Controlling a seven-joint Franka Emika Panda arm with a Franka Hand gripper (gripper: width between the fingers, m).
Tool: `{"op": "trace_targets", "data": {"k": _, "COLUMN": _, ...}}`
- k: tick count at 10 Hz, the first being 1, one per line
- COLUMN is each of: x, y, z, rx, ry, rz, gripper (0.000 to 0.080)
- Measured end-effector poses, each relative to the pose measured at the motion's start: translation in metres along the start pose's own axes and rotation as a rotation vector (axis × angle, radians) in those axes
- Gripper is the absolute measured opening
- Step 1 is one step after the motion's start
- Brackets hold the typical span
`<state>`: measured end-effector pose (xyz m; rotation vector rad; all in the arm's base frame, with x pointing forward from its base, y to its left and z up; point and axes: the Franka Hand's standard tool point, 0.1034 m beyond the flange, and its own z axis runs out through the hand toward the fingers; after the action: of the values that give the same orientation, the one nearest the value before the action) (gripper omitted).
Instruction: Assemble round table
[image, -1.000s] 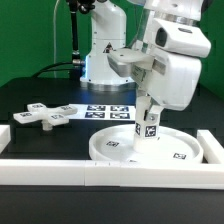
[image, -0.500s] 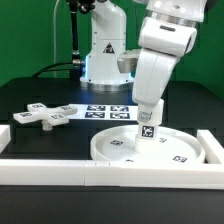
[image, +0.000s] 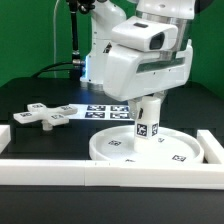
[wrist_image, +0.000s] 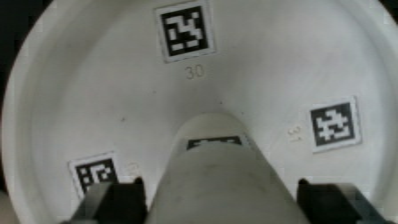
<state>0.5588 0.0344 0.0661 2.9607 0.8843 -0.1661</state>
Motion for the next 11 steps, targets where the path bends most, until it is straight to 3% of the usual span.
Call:
{"op": "trace_targets", "data": {"k": 1, "x": 0.0004, "y": -0.0013, "z": 0.0001, "rx": 0.017, "ry": 0.005, "rz": 0.123, "gripper": 0.0409}}
{"op": "trace_targets", "data": {"k": 8, "x": 0.0030, "y": -0.0047, "z": -0.0008, "rx": 0.033, "ry": 0.005, "rz": 0.560, "gripper": 0.0409}}
{"op": "trace_targets", "data": {"k": 11, "x": 0.0034, "y": -0.0015, "z": 0.0001, "rx": 0.125, "ry": 0.043, "rz": 0.953, "gripper": 0.0409}}
